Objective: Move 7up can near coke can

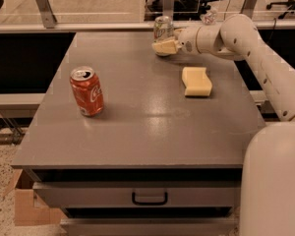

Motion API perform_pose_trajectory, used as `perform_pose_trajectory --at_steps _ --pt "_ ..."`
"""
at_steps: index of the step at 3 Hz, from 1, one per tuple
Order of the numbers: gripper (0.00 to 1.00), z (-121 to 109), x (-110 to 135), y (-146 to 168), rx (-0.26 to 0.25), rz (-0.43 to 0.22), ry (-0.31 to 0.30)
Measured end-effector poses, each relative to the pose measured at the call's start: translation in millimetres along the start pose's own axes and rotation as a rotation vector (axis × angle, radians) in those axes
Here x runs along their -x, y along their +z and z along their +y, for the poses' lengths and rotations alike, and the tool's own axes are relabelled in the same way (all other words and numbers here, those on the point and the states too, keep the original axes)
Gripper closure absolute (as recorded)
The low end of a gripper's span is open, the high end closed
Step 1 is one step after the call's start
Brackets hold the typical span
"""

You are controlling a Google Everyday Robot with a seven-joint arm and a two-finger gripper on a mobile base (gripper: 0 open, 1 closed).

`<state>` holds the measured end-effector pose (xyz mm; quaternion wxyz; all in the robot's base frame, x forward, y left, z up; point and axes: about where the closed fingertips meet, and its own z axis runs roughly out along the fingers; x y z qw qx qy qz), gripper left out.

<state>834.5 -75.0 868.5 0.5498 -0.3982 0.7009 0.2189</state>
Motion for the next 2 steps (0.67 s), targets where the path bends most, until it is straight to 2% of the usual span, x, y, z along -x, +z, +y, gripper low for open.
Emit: perform_pose_trajectory --at_steps 1,2 --pt "0.95 12 23 -22 0.07 -0.012 0.013" --pt "1.0 66 37 -46 0.264 -0.023 -0.002"
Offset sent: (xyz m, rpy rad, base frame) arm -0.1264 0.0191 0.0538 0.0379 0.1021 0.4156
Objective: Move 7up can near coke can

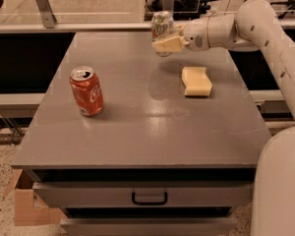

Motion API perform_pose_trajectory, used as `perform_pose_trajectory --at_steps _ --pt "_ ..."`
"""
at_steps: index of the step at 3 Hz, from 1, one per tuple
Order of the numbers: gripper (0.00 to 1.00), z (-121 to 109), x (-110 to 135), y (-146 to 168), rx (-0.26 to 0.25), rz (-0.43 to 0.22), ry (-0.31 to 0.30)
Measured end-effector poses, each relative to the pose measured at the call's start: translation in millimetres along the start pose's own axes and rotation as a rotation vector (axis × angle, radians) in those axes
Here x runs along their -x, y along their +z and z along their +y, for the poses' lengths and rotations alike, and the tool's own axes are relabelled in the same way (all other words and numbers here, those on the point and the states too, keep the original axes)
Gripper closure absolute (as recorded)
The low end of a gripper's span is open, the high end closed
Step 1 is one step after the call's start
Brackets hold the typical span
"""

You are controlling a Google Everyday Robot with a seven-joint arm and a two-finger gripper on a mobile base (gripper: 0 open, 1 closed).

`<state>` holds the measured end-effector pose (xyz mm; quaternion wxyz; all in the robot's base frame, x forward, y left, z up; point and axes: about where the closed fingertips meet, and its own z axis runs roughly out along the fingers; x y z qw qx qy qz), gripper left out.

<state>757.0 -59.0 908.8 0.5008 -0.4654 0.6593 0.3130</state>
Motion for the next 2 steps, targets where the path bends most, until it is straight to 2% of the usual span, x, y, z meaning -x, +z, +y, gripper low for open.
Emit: perform_pose_trajectory --at_steps 1,2 --pt "1.0 34.9 -2.0 2.1 0.106 -0.002 -0.002" --pt "1.0 38.4 -3.1 3.4 0.118 0.001 -0.001"
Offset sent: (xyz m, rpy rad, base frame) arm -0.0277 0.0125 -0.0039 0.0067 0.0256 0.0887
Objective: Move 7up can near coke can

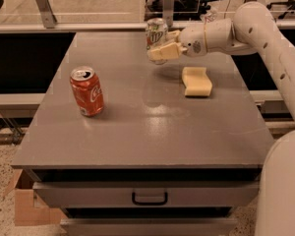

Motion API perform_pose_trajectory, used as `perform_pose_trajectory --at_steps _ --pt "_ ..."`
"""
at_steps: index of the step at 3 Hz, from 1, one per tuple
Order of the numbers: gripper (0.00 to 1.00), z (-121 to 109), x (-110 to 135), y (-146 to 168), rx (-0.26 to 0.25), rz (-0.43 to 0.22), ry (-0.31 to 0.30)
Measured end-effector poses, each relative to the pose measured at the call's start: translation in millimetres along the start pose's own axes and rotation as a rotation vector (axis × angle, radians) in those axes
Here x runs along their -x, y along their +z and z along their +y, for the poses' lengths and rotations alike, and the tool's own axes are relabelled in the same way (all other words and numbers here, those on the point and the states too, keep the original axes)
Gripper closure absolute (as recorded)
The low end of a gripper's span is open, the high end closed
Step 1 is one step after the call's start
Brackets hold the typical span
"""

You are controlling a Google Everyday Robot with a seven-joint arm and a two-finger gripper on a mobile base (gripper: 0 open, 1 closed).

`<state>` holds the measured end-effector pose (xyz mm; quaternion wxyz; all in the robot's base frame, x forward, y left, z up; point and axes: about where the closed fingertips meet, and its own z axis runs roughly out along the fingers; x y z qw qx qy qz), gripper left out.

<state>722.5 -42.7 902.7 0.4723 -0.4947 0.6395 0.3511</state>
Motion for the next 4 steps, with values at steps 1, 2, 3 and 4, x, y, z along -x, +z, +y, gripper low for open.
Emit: perform_pose_trajectory --at_steps 1,2,3,4 --pt "1.0 28 17 14 0.076 -0.071 -0.017" --pt "1.0 63 26 30 0.133 -0.1 -0.029" --pt "1.0 114 35 39 0.182 -0.091 -0.03" --pt "1.0 143 30 44 0.194 -0.083 -0.018"
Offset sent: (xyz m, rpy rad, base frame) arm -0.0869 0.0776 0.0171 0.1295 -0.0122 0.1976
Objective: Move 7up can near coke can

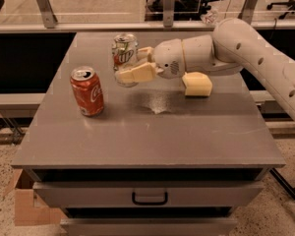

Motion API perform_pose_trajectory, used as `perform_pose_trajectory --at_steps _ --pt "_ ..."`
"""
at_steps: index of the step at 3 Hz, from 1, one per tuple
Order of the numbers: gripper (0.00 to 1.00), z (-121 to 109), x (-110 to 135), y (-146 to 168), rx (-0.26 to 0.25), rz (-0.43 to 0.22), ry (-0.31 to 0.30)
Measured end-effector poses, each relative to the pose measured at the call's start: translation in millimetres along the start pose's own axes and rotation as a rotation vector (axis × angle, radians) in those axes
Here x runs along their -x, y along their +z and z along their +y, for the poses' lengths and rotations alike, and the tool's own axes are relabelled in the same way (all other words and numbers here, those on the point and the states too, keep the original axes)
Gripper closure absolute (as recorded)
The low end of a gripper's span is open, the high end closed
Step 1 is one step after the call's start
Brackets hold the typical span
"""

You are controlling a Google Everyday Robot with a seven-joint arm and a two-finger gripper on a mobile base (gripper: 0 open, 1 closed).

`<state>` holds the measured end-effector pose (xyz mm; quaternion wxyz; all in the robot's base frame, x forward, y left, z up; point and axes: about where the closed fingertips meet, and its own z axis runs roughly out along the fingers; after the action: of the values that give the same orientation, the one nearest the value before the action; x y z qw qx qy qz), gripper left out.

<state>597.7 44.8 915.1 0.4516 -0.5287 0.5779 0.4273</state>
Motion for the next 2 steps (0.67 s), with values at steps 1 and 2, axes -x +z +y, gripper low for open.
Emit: perform_pose_trajectory --at_steps 1,2 --pt "1.0 31 -13 11 0.014 0.006 0.004" --pt "1.0 48 -24 20 0.023 0.003 0.007"
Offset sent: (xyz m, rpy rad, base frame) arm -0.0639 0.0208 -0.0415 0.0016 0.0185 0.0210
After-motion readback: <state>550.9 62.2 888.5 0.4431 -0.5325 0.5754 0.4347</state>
